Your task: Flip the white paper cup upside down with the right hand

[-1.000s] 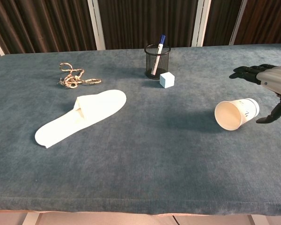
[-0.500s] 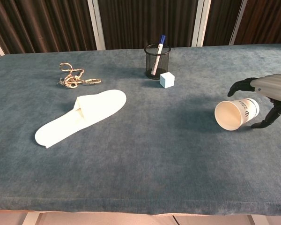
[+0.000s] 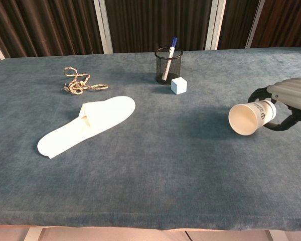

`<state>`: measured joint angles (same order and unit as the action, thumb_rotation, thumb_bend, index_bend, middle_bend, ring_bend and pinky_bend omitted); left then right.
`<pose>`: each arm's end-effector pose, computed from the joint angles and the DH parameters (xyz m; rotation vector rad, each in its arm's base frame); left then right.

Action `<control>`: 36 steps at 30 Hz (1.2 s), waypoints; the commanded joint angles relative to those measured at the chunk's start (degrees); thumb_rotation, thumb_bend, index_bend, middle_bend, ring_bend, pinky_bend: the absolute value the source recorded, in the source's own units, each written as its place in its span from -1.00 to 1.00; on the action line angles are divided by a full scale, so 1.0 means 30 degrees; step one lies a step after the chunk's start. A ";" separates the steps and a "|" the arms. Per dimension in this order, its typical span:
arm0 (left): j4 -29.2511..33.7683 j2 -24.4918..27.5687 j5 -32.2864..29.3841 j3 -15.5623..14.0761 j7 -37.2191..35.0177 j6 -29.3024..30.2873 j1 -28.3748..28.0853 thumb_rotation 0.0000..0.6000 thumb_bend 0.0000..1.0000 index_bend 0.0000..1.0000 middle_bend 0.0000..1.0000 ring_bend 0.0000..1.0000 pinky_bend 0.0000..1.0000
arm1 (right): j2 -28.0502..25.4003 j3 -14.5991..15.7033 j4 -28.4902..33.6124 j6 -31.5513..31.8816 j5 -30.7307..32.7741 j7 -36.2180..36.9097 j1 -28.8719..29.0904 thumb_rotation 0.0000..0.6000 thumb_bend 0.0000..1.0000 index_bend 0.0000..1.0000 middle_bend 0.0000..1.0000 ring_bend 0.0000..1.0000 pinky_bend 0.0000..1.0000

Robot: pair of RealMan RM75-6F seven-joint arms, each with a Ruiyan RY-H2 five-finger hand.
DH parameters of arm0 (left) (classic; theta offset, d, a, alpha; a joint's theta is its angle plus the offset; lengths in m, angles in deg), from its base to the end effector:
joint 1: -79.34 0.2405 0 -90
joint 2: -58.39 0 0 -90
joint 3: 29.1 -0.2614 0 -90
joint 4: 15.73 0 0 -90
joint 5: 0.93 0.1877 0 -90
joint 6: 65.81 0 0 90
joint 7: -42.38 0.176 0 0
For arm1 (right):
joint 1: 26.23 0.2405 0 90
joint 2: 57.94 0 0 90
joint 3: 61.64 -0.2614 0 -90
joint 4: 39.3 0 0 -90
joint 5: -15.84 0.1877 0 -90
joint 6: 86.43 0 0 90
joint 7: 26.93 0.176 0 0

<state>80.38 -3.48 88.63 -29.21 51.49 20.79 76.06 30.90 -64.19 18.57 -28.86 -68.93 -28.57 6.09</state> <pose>-0.2957 0.1925 0.1803 -1.4801 -0.8085 -0.8037 -0.2766 -0.3621 0.0242 1.8767 -0.7396 0.7099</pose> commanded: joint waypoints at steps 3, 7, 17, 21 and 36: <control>0.0004 0.0010 0.0008 0.0003 -0.0034 0.0019 0.0006 1.00 -0.30 -0.42 -0.56 -0.61 -0.31 | 0.0099 -0.0257 -0.0182 0.2858 -0.0969 -0.3534 -0.0359 1.00 0.29 0.12 -0.27 -0.37 -0.10; 0.0016 0.0007 0.0057 -0.0032 -0.0002 -0.0005 -0.0001 1.00 -0.30 -0.42 -0.56 -0.61 -0.31 | -0.0061 -0.0116 -0.0004 0.4906 -0.2372 -0.8547 -0.0370 1.00 0.29 0.11 -0.27 -0.37 -0.10; 0.0073 0.0020 -0.0004 -0.0034 0.0066 -0.0055 -0.0004 1.00 -0.30 -0.42 -0.56 -0.61 -0.31 | -0.0342 0.1003 -0.0552 0.3957 -0.5065 -1.7606 0.0908 1.00 0.29 0.07 -0.27 -0.43 -0.21; 0.0063 0.0033 0.0022 -0.0025 0.0001 -0.0007 0.0006 1.00 -0.30 -0.42 -0.56 -0.61 -0.31 | -0.0342 0.0955 -0.0509 0.3603 -0.5326 -1.9016 0.1221 1.00 0.29 0.05 -0.27 -0.45 -0.23; 0.0045 0.0051 -0.0068 -0.0014 -0.0075 -0.0050 0.0010 1.00 -0.30 -0.42 -0.56 -0.61 -0.31 | 0.0110 0.0300 0.0471 0.2350 -0.4701 -2.3652 0.1443 1.00 0.12 -0.26 -0.40 -0.70 -0.44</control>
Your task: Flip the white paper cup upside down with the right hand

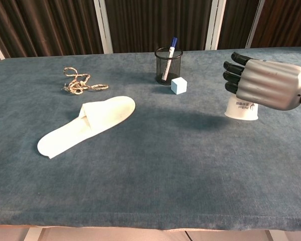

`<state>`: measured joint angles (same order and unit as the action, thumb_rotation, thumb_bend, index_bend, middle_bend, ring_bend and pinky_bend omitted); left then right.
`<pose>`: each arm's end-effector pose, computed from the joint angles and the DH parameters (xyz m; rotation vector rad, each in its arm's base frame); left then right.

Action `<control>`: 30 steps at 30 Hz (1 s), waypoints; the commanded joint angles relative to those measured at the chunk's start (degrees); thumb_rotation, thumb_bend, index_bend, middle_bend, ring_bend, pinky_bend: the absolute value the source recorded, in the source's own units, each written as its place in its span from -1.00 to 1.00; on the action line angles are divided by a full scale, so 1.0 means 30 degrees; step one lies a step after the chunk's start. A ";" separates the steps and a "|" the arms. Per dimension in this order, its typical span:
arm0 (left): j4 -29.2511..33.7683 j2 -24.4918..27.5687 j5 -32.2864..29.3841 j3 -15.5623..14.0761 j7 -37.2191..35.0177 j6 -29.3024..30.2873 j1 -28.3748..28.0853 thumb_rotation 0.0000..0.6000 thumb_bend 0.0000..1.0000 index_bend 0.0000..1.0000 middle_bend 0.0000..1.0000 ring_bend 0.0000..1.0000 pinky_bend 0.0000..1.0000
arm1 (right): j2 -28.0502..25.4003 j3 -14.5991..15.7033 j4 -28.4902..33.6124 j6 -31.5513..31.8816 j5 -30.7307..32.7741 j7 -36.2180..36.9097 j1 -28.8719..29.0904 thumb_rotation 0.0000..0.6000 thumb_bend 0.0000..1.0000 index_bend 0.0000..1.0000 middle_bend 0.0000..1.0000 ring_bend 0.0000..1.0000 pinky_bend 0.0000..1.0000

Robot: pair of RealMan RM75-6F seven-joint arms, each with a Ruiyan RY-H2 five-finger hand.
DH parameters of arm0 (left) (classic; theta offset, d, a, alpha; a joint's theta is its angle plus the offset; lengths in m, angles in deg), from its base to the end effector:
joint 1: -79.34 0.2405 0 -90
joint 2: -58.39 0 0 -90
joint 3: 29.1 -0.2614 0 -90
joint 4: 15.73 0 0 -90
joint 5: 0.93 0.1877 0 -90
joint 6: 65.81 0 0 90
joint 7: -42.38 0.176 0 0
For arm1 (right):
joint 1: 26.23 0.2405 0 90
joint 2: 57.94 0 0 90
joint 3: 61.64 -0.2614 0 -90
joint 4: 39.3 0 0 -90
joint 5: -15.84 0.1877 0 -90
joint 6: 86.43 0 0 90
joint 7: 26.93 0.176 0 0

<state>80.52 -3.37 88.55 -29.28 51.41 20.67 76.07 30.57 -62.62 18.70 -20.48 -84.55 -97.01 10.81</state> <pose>-0.2959 0.1922 0.1802 -1.4804 -0.8131 -0.8021 -0.2059 -0.3584 0.0177 1.8262 0.8224 0.1635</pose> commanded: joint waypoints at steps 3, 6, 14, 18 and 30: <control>0.0002 0.0029 -0.0002 -0.0006 -0.0066 0.0007 0.0013 1.00 -0.30 -0.42 -0.56 -0.61 -0.31 | 0.0314 -0.0323 0.0603 -0.0620 0.0947 -0.0979 -0.0325 1.00 -0.08 -0.37 -0.54 -0.80 -0.53; 0.0012 0.0025 0.0008 -0.0020 -0.0054 -0.0014 0.0010 1.00 -0.30 -0.42 -0.56 -0.61 -0.31 | 0.0356 -0.0387 0.0803 -0.0680 0.1280 -0.0949 -0.0487 1.00 -0.21 -0.48 -0.66 -0.87 -0.60; 0.0029 0.0011 0.0064 -0.0030 0.0020 0.0020 0.0014 1.00 -0.30 -0.42 -0.56 -0.61 -0.31 | 0.0376 -0.0502 0.1203 -0.0438 0.1711 0.0041 -0.0726 1.00 -0.37 -0.61 -0.78 -0.92 -0.63; 0.0023 0.0013 0.0005 -0.0010 0.0011 0.0005 0.0016 1.00 -0.30 -0.42 -0.56 -0.61 -0.31 | 0.0027 -0.0938 0.2423 0.0174 0.2298 0.1367 -0.1061 1.00 -0.37 -0.65 -0.81 -0.95 -0.64; 0.0010 -0.0056 -0.0018 0.0001 0.0195 -0.0014 0.0008 1.00 -0.30 -0.42 -0.56 -0.61 -0.31 | -0.5776 -0.1751 1.3665 0.1933 0.6376 0.9296 -0.4274 1.00 -0.60 -0.91 -0.86 -1.00 -0.72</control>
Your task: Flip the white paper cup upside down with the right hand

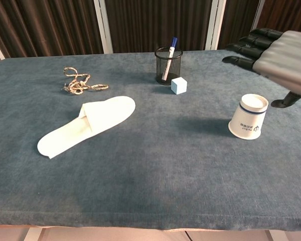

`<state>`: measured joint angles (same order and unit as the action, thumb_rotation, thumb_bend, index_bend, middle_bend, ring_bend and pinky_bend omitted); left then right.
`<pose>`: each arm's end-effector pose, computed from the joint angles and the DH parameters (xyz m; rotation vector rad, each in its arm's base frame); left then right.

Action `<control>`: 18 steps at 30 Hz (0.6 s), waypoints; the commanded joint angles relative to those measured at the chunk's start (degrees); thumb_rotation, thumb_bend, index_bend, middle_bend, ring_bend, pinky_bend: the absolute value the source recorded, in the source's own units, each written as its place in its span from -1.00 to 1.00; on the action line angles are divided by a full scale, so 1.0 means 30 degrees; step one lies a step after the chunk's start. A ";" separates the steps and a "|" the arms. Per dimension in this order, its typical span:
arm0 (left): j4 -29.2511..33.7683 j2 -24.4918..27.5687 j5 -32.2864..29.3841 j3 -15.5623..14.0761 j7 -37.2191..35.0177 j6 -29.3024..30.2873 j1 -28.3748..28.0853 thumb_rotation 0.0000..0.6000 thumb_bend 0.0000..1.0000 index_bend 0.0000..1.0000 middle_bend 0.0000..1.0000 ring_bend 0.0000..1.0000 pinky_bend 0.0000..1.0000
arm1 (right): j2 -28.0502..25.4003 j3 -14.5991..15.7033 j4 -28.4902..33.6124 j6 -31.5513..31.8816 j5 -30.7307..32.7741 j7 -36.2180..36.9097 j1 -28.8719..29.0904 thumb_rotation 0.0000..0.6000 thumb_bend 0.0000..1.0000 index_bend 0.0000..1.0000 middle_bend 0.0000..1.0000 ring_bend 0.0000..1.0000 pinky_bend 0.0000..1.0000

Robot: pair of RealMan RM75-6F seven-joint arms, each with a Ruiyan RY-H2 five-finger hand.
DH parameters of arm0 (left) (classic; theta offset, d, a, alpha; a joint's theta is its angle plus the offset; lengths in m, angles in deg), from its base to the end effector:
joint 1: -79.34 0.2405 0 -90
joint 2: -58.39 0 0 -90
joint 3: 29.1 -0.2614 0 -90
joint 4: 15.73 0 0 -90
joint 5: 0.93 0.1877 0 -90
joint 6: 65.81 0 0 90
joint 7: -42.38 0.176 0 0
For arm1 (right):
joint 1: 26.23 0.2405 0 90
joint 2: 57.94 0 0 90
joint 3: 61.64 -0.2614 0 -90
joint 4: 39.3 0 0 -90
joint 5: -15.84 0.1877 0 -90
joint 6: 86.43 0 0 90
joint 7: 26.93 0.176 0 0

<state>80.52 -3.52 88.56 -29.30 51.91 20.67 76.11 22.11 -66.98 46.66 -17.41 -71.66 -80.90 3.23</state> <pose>-0.2959 0.1919 0.1794 -1.4823 -0.8089 -0.7970 -0.1887 -0.3210 0.0602 1.8590 0.0169 0.5477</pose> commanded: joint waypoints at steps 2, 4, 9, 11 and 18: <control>0.0015 -0.0033 -0.0008 0.0013 0.0085 -0.0003 -0.0010 1.00 -0.30 -0.42 -0.56 -0.61 -0.31 | -0.4183 -0.0330 0.5872 0.1208 0.2967 0.5468 -0.2448 1.00 -0.60 -0.92 -0.88 -1.00 -0.73; 0.0004 -0.0066 0.0009 0.0008 0.0143 -0.0015 -0.0020 1.00 -0.30 -0.42 -0.56 -0.61 -0.31 | -0.5144 -0.0328 0.6702 0.1272 0.3608 0.6768 -0.2921 1.00 -0.60 -0.93 -0.90 -1.00 -0.77; 0.0004 -0.0132 -0.0054 0.0020 0.0333 -0.0105 -0.0058 1.00 -0.30 -0.42 -0.56 -0.61 -0.31 | -0.6387 -0.0373 0.6355 0.1778 0.4027 1.0638 -0.3944 1.00 -0.43 -0.95 -0.93 -1.00 -0.81; 0.0021 -0.0152 -0.0091 0.0029 0.0428 -0.0110 -0.0055 1.00 -0.30 -0.42 -0.56 -0.61 -0.31 | -0.6476 -0.0394 0.5875 0.1860 0.4184 1.1904 -0.4226 1.00 -0.40 -0.96 -0.93 -1.00 -0.81; -0.0036 -0.0230 -0.0206 0.0088 0.0534 -0.0070 -0.0037 1.00 -0.30 -0.43 -0.56 -0.60 -0.31 | -0.6281 -0.0440 0.4852 0.2051 0.4379 1.3238 -0.4602 1.00 -0.40 -0.96 -0.93 -1.00 -0.81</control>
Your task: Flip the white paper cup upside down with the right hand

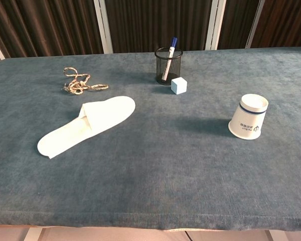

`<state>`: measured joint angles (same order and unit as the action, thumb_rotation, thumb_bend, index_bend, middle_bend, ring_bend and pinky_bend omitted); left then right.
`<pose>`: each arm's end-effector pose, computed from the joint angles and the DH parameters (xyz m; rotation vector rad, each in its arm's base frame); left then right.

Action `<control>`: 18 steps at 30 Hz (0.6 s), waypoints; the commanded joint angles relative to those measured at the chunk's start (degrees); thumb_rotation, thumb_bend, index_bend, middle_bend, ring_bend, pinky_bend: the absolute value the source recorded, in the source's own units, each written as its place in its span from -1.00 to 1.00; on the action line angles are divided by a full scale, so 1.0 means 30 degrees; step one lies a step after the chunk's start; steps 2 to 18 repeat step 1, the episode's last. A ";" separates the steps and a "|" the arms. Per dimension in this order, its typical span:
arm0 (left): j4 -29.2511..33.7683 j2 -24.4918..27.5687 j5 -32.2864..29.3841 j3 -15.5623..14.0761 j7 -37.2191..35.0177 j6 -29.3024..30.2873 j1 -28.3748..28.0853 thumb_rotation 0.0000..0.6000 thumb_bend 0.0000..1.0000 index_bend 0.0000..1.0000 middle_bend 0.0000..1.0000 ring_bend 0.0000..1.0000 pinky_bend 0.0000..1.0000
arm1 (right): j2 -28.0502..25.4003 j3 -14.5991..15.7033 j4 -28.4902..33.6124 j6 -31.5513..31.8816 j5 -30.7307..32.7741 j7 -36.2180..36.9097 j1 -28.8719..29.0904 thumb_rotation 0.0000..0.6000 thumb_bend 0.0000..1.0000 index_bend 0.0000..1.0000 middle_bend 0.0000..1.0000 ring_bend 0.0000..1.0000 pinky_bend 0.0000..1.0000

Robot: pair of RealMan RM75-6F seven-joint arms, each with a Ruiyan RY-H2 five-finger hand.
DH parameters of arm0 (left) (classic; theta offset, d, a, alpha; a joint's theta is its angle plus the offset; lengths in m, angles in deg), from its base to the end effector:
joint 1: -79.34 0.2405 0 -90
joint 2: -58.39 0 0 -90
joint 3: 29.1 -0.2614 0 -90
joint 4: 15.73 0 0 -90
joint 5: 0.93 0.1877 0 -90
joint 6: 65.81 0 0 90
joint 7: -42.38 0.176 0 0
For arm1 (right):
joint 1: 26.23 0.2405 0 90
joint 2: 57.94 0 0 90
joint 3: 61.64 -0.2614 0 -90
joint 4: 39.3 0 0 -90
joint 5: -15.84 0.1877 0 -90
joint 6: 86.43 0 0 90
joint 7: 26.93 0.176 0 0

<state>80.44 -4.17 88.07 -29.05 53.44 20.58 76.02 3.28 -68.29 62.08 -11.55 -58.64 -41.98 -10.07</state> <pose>-0.2962 0.1933 0.1770 -1.4804 -0.7962 -0.7830 -0.2664 -0.2752 0.1750 1.4839 -0.8457 0.7925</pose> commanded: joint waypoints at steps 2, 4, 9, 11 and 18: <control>-0.0004 -0.0010 -0.0053 -0.0004 0.0034 -0.0078 -0.0018 1.00 -0.30 -0.43 -0.56 -0.60 -0.31 | 0.0042 0.0011 -0.0355 0.0082 -0.0007 0.0272 -0.0164 1.00 -0.40 -0.96 -0.93 -1.00 -0.81; -0.0004 -0.0010 -0.0053 -0.0004 0.0034 -0.0078 -0.0018 1.00 -0.30 -0.43 -0.56 -0.60 -0.31 | 0.0042 0.0011 -0.0355 0.0082 -0.0007 0.0272 -0.0164 1.00 -0.40 -0.96 -0.93 -1.00 -0.81; -0.0004 -0.0010 -0.0053 -0.0004 0.0034 -0.0078 -0.0018 1.00 -0.30 -0.43 -0.56 -0.60 -0.31 | 0.0042 0.0011 -0.0355 0.0082 -0.0007 0.0272 -0.0164 1.00 -0.40 -0.96 -0.93 -1.00 -0.81; -0.0004 -0.0010 -0.0053 -0.0004 0.0034 -0.0078 -0.0018 1.00 -0.30 -0.43 -0.56 -0.60 -0.31 | 0.0042 0.0011 -0.0355 0.0082 -0.0007 0.0272 -0.0164 1.00 -0.40 -0.96 -0.93 -1.00 -0.81; -0.0004 -0.0010 -0.0053 -0.0004 0.0034 -0.0078 -0.0018 1.00 -0.30 -0.43 -0.56 -0.60 -0.31 | 0.0042 0.0011 -0.0355 0.0082 -0.0007 0.0272 -0.0164 1.00 -0.40 -0.96 -0.93 -1.00 -0.81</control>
